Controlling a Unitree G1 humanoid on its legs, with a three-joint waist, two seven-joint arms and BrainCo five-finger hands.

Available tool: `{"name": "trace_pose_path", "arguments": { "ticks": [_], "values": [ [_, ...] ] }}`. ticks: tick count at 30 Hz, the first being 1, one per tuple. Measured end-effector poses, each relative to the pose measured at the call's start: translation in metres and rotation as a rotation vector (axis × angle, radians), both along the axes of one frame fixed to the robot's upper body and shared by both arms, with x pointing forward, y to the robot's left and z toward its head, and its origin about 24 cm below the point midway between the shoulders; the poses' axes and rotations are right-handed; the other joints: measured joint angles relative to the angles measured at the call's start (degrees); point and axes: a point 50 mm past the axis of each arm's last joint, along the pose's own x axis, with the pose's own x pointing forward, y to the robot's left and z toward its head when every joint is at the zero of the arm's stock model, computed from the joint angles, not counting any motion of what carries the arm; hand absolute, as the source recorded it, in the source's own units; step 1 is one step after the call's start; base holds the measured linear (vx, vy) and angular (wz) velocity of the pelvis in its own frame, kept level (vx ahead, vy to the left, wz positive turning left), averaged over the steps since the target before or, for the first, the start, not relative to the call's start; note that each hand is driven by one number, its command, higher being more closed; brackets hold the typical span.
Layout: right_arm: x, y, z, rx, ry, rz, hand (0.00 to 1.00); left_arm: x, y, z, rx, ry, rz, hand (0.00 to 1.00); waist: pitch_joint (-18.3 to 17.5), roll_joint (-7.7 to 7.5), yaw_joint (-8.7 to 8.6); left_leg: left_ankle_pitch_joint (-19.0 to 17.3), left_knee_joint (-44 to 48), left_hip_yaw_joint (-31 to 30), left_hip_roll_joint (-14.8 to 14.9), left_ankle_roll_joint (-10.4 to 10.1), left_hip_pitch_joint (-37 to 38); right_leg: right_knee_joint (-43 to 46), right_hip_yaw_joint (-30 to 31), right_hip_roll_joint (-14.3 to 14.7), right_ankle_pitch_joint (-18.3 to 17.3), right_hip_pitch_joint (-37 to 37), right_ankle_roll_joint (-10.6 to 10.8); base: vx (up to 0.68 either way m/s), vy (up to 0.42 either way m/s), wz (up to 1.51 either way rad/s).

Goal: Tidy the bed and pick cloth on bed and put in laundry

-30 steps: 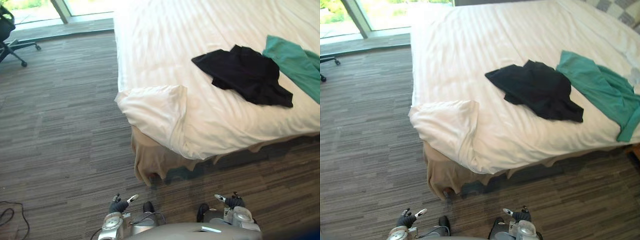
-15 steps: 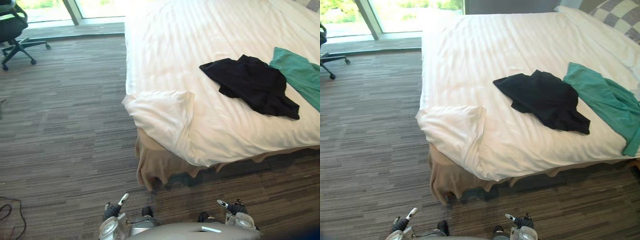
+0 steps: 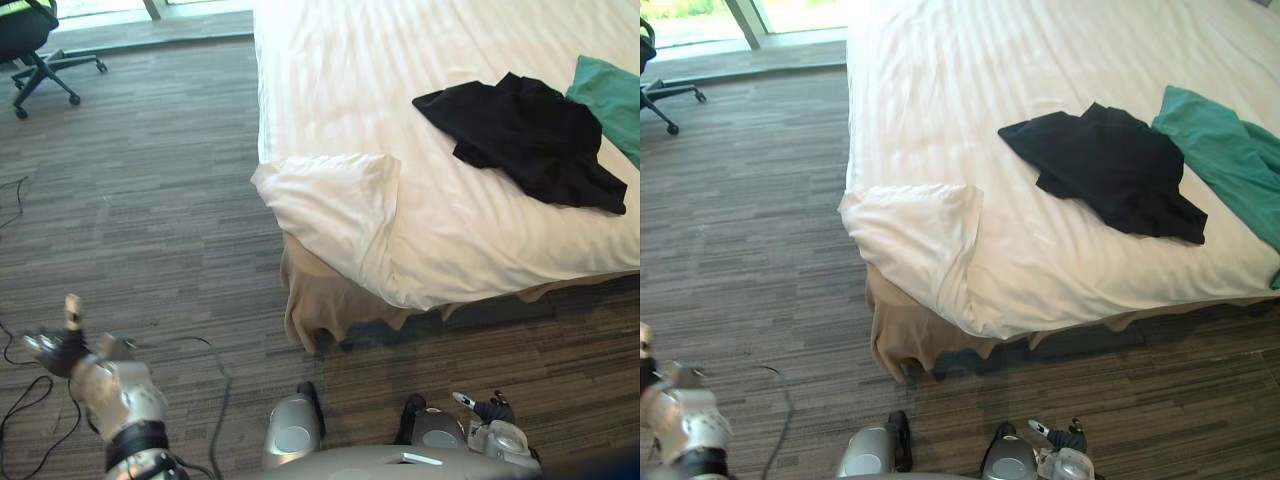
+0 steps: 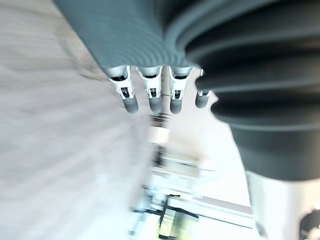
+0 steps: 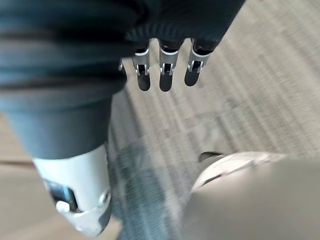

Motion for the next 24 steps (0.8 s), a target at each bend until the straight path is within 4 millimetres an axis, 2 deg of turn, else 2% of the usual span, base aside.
{"name": "trace_pose_path", "arguments": {
  "ticks": [2, 3, 4, 6, 12, 14, 15, 17, 18, 19, 21, 24],
  "values": [
    [0.0, -0.001, 0.0, 0.006, -0.005, -0.009, 0.0, 0.017, -0.001, 0.042, 0.159, -0.051, -0.018, 0.0, 0.96, -0.05, -0.21, 0.04, 0.89, 0.15, 0.09, 0.07, -0.92, 1.22, 0.26, -0.27, -0.29, -1.23, -0.34, 0.0, -0.009, -0.02],
    [0.0, -0.001, 0.0, 0.01, -0.008, -0.015, 0.0, 0.027, -0.009, 0.065, 0.272, -0.064, -0.043, 0.0, 1.06, -0.05, -0.29, 0.06, 1.4, 0.14, 0.13, 0.08, -1.89, 1.95, 0.38, -0.41, -0.46, -2.34, -0.5, 0.0, 0.0, 0.0],
    [0.0, -0.001, 0.0, 0.013, -0.012, -0.021, 0.0, 0.032, -0.014, 0.075, 0.322, -0.071, -0.055, 0.0, 1.31, -0.05, -0.28, 0.06, 1.66, 0.18, 0.19, 0.08, -2.19, 2.31, 0.43, -0.47, -0.59, -2.72, -0.54, 0.0, 0.0, 0.0],
    [0.002, -0.002, 0.001, 0.024, -0.025, -0.023, 0.0, 0.049, -0.037, 0.107, 0.523, -0.06, -0.101, 0.0, 2.32, -0.08, -0.59, 0.06, 2.35, 0.42, 0.29, 0.08, -2.99, 3.86, 1.05, -0.8, -1.16, -4.08, -0.65, 0.0, -0.029, -0.05],
    [0.011, -0.003, 0.005, 0.017, -0.065, -0.016, 0.0, 0.089, -0.09, 0.143, 0.819, 0.005, -0.225, 0.0, 4.75, -0.06, -1.48, -0.33, 3.76, 2.3, 1.6, 0.04, -5.58, 5.06, 4.04, 0.02, -0.81, -8.61, -1.03, -0.04, -0.016, -0.25],
    [0.018, -0.004, 0.008, 0.012, -0.088, -0.011, 0.0, 0.108, -0.113, 0.169, 1.025, 0.058, -0.252, 0.0, 6.71, -0.31, -1.51, -0.33, 4.19, 3.69, 2.36, 0.05, -6.36, 5.19, 5.6, 0.68, -0.07, -10.45, -1.49, -0.05, 0.002, -0.32],
    [0.02, -0.005, 0.009, 0.009, -0.095, -0.01, 0.0, 0.112, -0.117, 0.175, 1.067, 0.072, -0.249, 0.0, 6.86, -0.26, -1.81, -0.33, 4.39, 3.73, 2.4, 0.05, -6.87, 5.23, 5.76, 0.71, 0.04, -11.01, -1.49, -0.06, -0.003, -0.21],
    [0.031, -0.006, 0.013, 0.001, -0.127, -0.002, 0.0, 0.124, -0.131, 0.203, 1.222, 0.096, -0.217, 0.0, 8.77, -0.08, -3.24, -0.27, 4.84, 4.07, 2.6, 0.15, -7.8, 5.22, 5.93, 0.79, 0.69, -12.12, -1.72, -0.03, 0.0, -0.13],
    [0.034, -0.006, 0.014, 0.0, -0.136, -0.001, 0.0, 0.128, -0.135, 0.21, 1.268, 0.111, -0.21, 0.0, 9.35, -0.04, -3.35, -0.27, 4.98, 4.38, 2.71, 0.15, -7.81, 5.21, 6.05, 0.83, 0.87, -12.32, -1.83, -0.03, 0.01, -0.23],
    [0.037, -0.007, 0.017, -0.005, -0.158, 0.002, 0.0, 0.135, -0.143, 0.22, 1.387, 0.173, -0.174, 0.0, 9.57, -0.03, -3.4, -0.27, 5.14, 5.13, 2.88, 0.16, -8.51, 5.21, 6.88, 0.96, 1.21, -13.62, -1.81, -0.05, 0.023, -0.25],
    [0.043, -0.008, 0.021, -0.013, -0.193, -0.003, 0.0, 0.141, -0.157, 0.233, 1.556, 0.245, -0.128, 0.0, 10.53, 0.31, -3.78, -0.25, 5.8, 5.38, 2.98, 0.2, -9.77, 5.1, 7.61, 1.02, 1.79, -14.93, -1.84, -0.03, 0.023, -0.21],
    [0.047, -0.008, 0.023, -0.012, -0.217, -0.01, 0.0, 0.152, -0.171, 0.241, 1.681, 0.333, -0.119, 0.0, 12.0, 0.53, -4.52, -0.41, 5.85, 6.06, 3.33, 0.48, -10.78, 3.63, 8.5, 1.76, 3.17, -16.06, -1.86, -0.02, 0.022, -0.21]
  ]
}}
